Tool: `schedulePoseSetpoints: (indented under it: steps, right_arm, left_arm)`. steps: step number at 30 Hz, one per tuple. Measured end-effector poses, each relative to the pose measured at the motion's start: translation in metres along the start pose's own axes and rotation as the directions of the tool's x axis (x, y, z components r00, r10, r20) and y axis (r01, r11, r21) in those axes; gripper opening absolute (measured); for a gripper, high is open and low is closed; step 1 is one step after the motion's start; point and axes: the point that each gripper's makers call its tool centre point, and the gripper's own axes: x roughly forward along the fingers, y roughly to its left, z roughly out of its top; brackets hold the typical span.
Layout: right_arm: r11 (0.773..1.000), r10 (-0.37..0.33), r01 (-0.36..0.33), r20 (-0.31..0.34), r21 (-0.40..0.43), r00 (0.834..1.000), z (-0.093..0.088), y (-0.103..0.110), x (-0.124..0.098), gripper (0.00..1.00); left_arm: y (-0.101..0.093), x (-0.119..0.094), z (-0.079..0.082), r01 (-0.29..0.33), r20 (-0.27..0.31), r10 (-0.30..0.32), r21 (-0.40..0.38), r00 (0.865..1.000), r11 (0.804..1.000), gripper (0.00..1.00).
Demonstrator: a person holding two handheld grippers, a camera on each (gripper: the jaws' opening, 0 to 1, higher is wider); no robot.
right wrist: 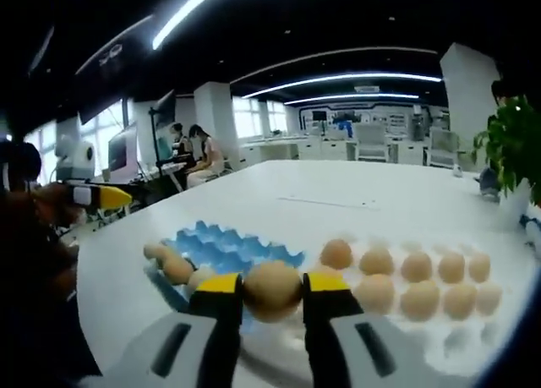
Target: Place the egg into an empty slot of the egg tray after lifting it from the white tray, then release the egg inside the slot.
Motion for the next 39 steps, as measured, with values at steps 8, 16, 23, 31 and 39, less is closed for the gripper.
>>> schedulePoseSetpoints:
  steps: [8,16,23,31,39]
  right_arm:
    - [0.995,0.080,-0.084,-0.052,-0.062,0.995,-0.015,0.022,0.014,0.28]
    - [0.989,0.126,-0.133,-0.098,-0.072,0.987,-0.026,0.029,0.018,0.28]
    - [0.982,0.146,-0.159,-0.131,-0.099,0.981,-0.035,0.031,0.024,0.28]
    - [0.979,0.162,-0.177,-0.138,-0.103,0.977,-0.039,0.031,0.027,0.28]
    - [0.977,0.167,-0.183,-0.140,-0.107,0.976,-0.039,0.031,0.028,0.28]
  left_arm:
    - [-0.003,0.001,-0.005,0.007,-0.015,-0.006,0.061,1.000,0.998,0.77]
    - [-0.006,-0.001,-0.011,0.031,-0.030,-0.028,0.121,0.999,0.992,0.79]
    - [-0.012,-0.001,-0.012,0.056,-0.043,-0.049,0.160,0.998,0.985,0.80]
    - [-0.011,-0.002,-0.011,0.056,-0.044,-0.049,0.167,0.998,0.984,0.80]
    - [-0.012,-0.002,-0.012,0.062,-0.047,-0.055,0.168,0.997,0.984,0.78]
